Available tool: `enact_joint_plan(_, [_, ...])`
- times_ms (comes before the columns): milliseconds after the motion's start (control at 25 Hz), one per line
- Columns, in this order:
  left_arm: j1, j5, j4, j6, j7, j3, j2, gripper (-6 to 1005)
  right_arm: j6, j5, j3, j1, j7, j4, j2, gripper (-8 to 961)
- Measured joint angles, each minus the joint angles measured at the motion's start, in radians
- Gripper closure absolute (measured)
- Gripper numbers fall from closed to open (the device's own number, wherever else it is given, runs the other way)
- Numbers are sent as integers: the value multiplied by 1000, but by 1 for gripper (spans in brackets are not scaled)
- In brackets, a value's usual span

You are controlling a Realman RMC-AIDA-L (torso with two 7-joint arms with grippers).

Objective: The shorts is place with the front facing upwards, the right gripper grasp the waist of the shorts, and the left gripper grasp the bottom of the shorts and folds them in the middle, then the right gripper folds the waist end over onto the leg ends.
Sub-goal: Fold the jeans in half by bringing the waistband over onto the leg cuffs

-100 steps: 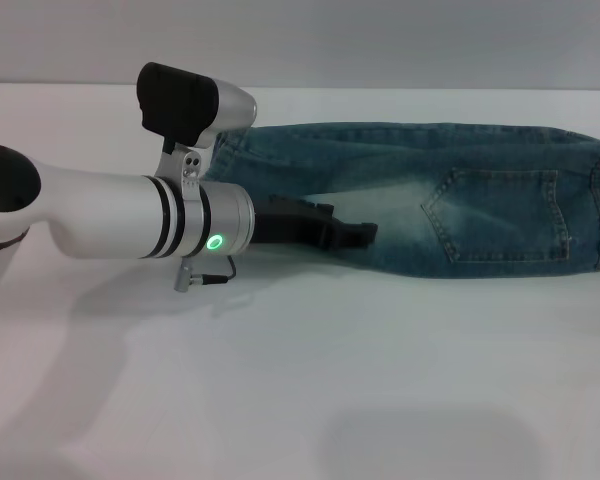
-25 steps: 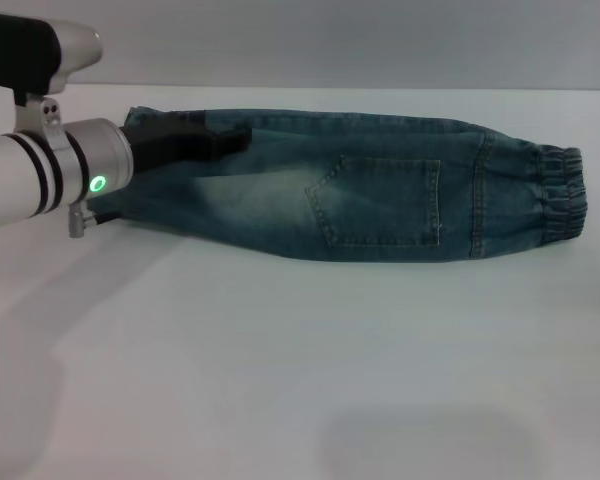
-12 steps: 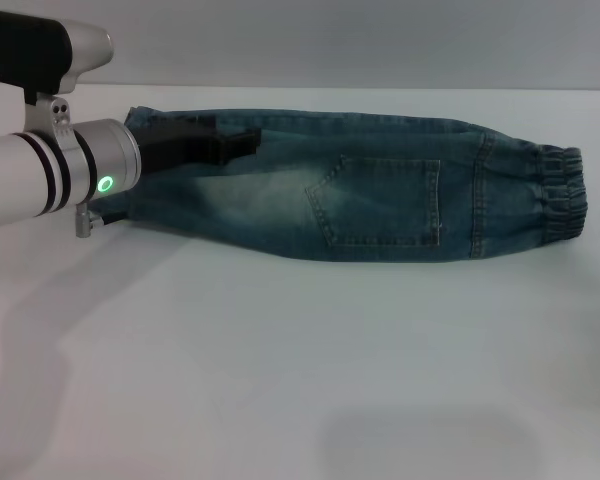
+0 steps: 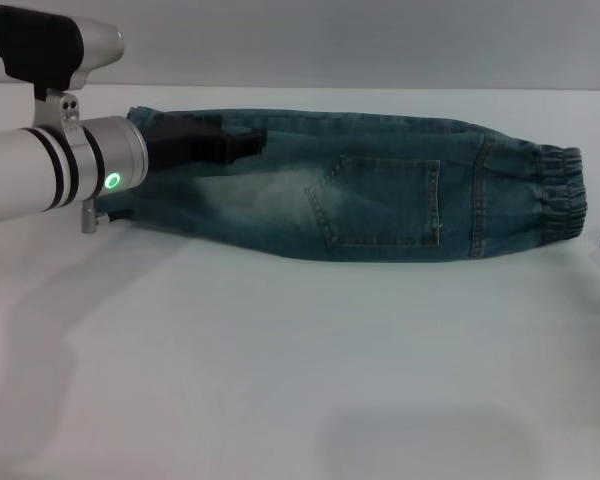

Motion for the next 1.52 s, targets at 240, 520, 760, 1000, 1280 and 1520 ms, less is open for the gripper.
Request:
enact_joint_plan(240, [-5,0,0,-1,1,0,1,287,65,4,6,22,0,21,1,277])
enact_joint_plan(520, [-5,1,0,-10,1,0,1,287,123,5,1,60,3,30,1,278])
enact_joint_plan(760, [-5,1,5,-10,1,1,0,287,150,3,-1,86,5,40,1,279])
enact_joint_plan(1000, [-9,2,8,-10,1,2,0,286,162,-2,-2,94,6,45,1,279])
enact_joint_plan(1280, [-15,2,10,-9,1,2,0,286,164,-3,-2,101,6,52,1,280])
enact_joint_plan(1520, [-19,2,13,-5,3,2,0,286,175,-3,-2,116,7,59,0,280])
